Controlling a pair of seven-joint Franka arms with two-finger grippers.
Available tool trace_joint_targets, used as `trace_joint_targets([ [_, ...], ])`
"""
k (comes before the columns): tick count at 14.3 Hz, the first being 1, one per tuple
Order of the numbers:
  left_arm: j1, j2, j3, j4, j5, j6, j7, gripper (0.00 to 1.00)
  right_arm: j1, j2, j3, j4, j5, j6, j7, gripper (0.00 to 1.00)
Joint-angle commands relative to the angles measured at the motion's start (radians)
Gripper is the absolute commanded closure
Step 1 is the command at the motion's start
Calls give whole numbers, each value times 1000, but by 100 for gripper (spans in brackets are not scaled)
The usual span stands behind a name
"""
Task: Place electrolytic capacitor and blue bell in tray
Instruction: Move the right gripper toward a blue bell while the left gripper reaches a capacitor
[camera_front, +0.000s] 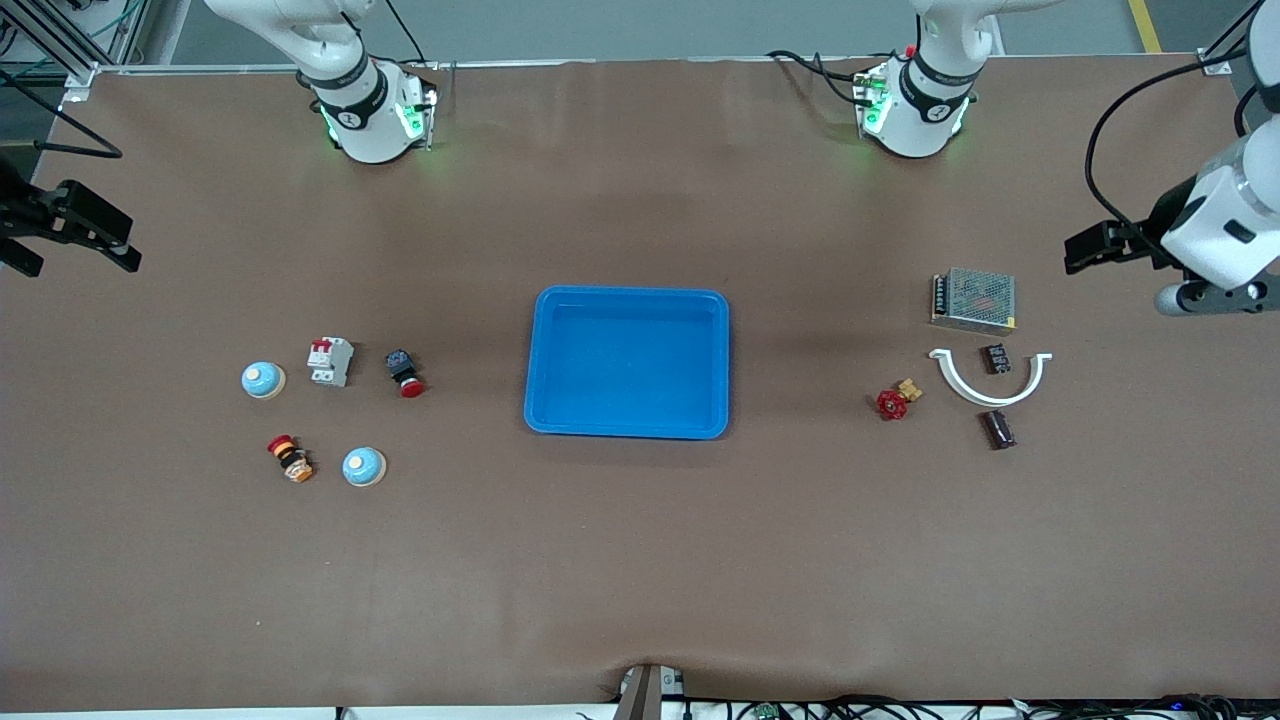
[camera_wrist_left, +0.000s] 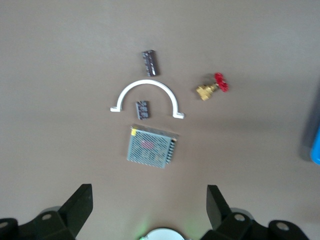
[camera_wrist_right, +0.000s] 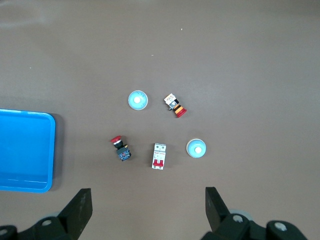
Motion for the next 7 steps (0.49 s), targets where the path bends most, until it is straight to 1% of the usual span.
trace_joint_targets([
  [1,22,-90,-5,-182,25,143,7,0,4,12,-2,4,14,-3,8,0],
  [3,45,-103,-7,-269,25,229,7,0,10,41,-1,1,15,-1,8,0],
  [5,60,-103,-8,-349,25,292,4,0,38,84,-1,-13,15,-6,8,0],
  [7,66,-101,-5,-437,25,402,6,0,56,122,-1,-37,15,18,6,0],
])
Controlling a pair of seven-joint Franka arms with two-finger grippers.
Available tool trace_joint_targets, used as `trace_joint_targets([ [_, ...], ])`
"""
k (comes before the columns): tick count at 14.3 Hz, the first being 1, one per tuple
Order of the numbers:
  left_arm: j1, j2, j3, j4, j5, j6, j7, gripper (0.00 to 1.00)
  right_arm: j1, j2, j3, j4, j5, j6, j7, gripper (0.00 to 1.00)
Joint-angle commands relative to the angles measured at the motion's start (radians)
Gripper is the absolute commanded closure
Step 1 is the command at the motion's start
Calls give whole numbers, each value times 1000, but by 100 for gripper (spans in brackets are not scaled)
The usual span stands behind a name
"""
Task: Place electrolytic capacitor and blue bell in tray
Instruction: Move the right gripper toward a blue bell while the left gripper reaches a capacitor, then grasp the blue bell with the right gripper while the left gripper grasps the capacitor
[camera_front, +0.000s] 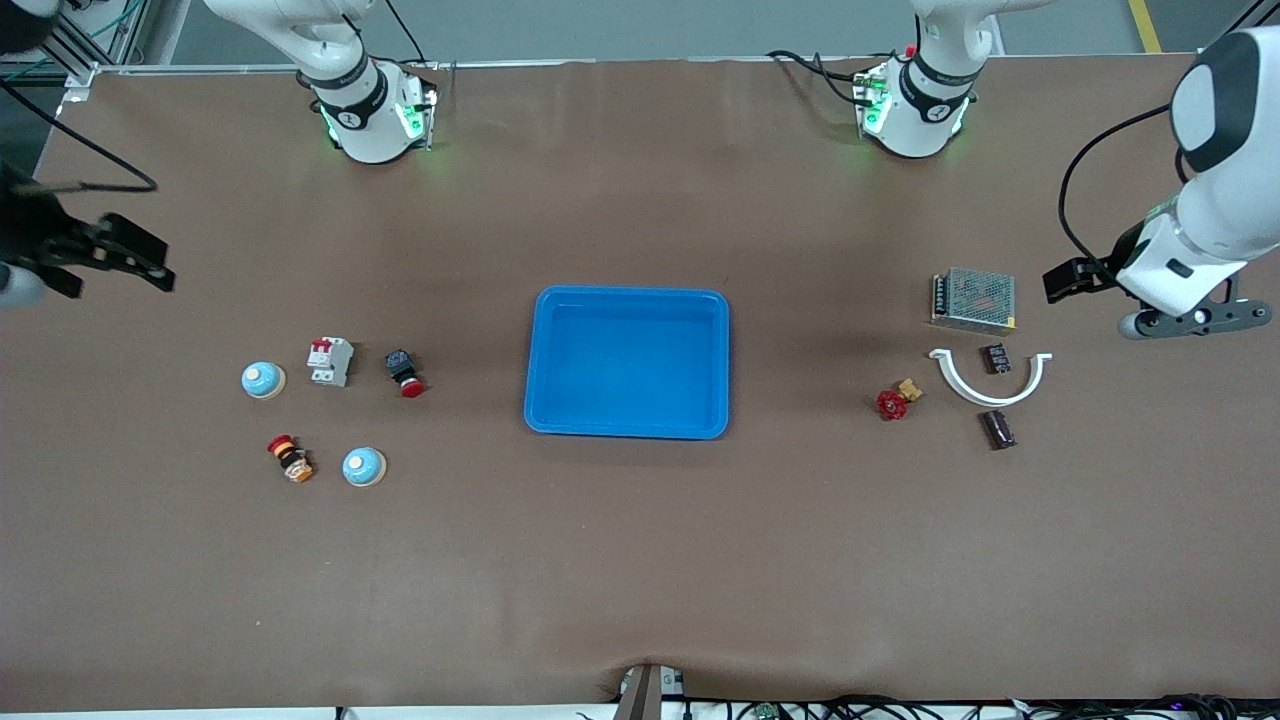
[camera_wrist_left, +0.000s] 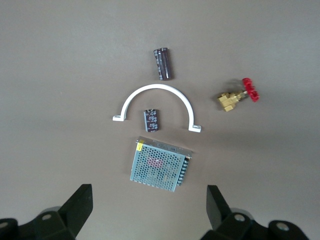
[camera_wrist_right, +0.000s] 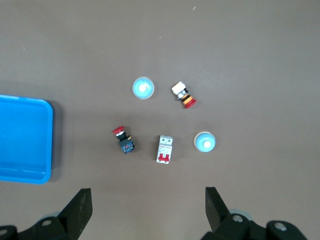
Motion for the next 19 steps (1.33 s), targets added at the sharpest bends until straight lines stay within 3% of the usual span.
trace_joint_targets([
  [1,35,-33,-6,-138,14,143,4,0,33,53,-4,-26,12,33,6,0],
  [4,53,-9,-5,-247,14,321,4,0,53,63,-4,-169,13,212,6,0],
  [8,86,74,-5,-302,14,467,4,13,85,95,-4,-296,13,406,3,0],
  [15,131,232,-5,-316,14,671,0,24,128,239,-2,-317,12,518,-13,0],
  [19,137,318,-5,-318,14,758,0,26,111,302,-2,-316,13,584,-196,0],
])
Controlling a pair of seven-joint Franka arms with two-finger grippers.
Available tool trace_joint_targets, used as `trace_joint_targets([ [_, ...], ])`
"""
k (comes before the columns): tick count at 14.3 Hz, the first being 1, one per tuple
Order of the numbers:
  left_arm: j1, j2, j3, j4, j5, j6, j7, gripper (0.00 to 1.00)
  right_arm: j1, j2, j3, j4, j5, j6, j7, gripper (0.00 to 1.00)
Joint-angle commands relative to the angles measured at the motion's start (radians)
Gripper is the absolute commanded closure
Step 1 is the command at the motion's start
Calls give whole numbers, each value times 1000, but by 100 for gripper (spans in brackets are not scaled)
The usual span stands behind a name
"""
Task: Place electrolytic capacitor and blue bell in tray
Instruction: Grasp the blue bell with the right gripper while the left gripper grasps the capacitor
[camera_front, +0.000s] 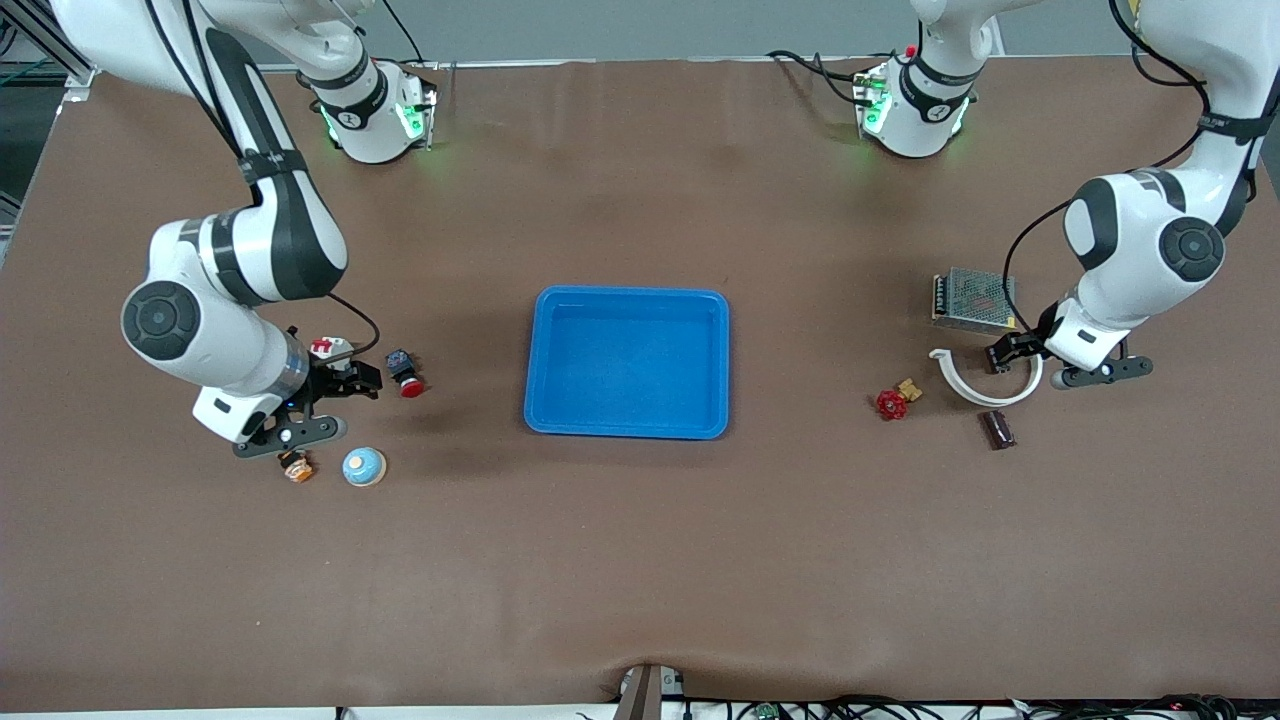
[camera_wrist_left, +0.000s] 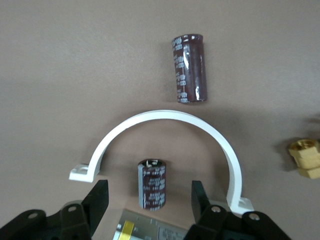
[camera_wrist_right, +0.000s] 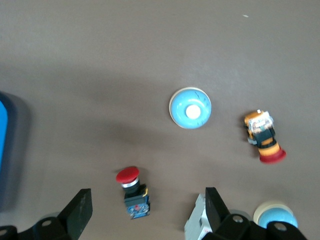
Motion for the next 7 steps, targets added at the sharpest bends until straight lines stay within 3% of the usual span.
trace_joint_targets([
  [1,12,48,-6,-6,14,66,0,27,-22,36,-1,3,13,38,-143,0],
  [5,17,82,-6,-9,14,91,-2,37,-25,82,-1,2,13,92,-282,0],
  [7,17,92,-6,-9,14,93,-2,47,-39,115,-1,2,13,147,-376,0],
])
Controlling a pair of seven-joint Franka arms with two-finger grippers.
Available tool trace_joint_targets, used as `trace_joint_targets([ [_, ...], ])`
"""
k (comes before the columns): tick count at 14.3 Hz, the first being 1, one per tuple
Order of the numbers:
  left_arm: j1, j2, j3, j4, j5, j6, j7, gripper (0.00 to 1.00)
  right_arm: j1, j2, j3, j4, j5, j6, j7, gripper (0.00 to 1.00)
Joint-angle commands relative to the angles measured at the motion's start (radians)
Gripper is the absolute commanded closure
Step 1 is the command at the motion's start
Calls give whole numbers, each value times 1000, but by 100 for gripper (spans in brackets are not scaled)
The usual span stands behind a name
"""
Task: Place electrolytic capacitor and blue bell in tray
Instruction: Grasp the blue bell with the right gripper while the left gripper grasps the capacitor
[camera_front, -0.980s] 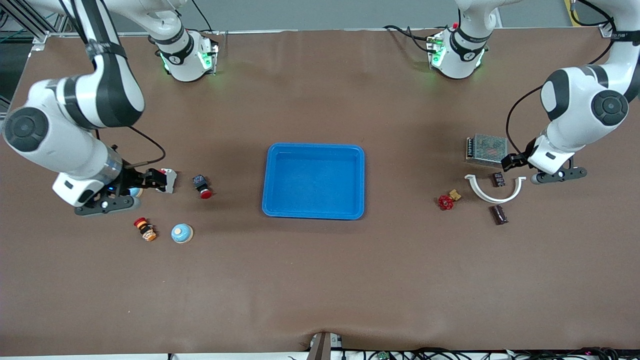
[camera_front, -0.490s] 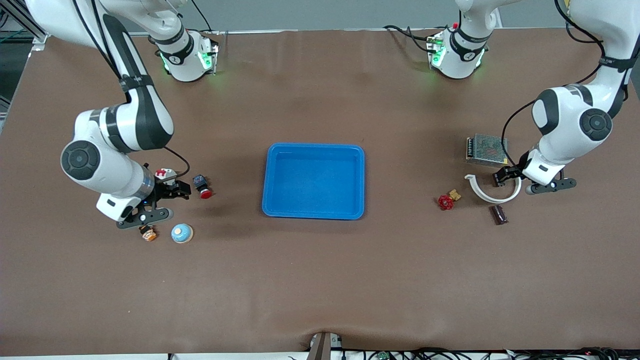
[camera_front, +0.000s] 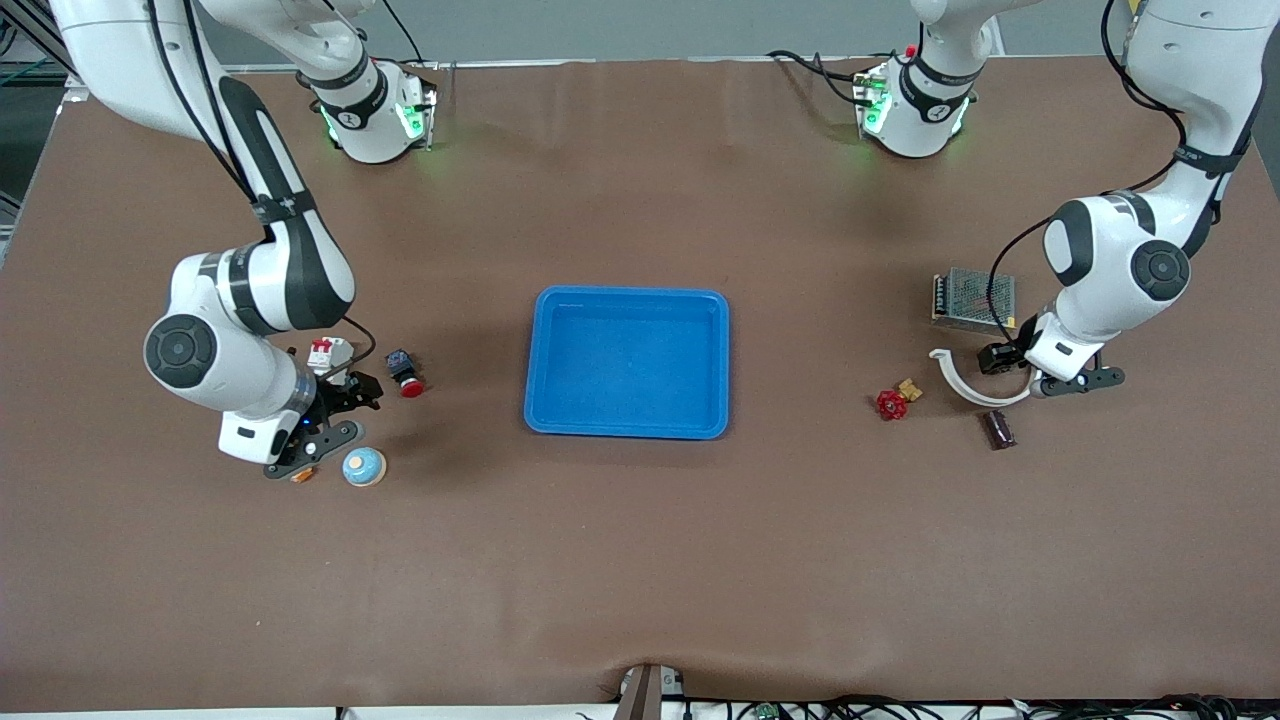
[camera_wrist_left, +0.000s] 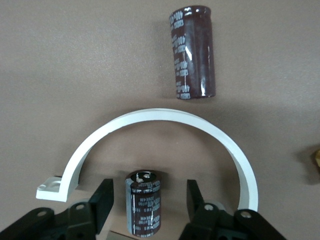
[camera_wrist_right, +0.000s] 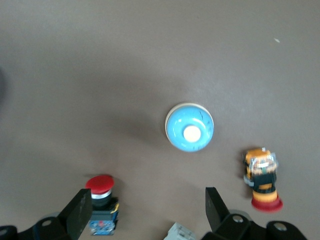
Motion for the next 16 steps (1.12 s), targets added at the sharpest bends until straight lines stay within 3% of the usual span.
trace_joint_targets([
  [1,12,7,-4,-7,14,18,-2,50,-21,47,5,4,13,72,-138,0],
  [5,12,18,-4,-7,14,18,-3,65,-33,87,5,11,13,128,-267,0],
  [7,10,9,-6,-7,14,16,-6,93,-45,110,7,11,26,149,-307,0],
  [8,10,4,-6,-7,14,16,-8,100,-49,115,9,13,42,151,-345,0],
  [13,0,-85,-21,5,14,-37,-28,100,-38,170,7,51,92,177,-393,0],
  [16,0,-128,-88,28,14,-108,-103,100,-33,187,7,57,87,200,-395,0],
])
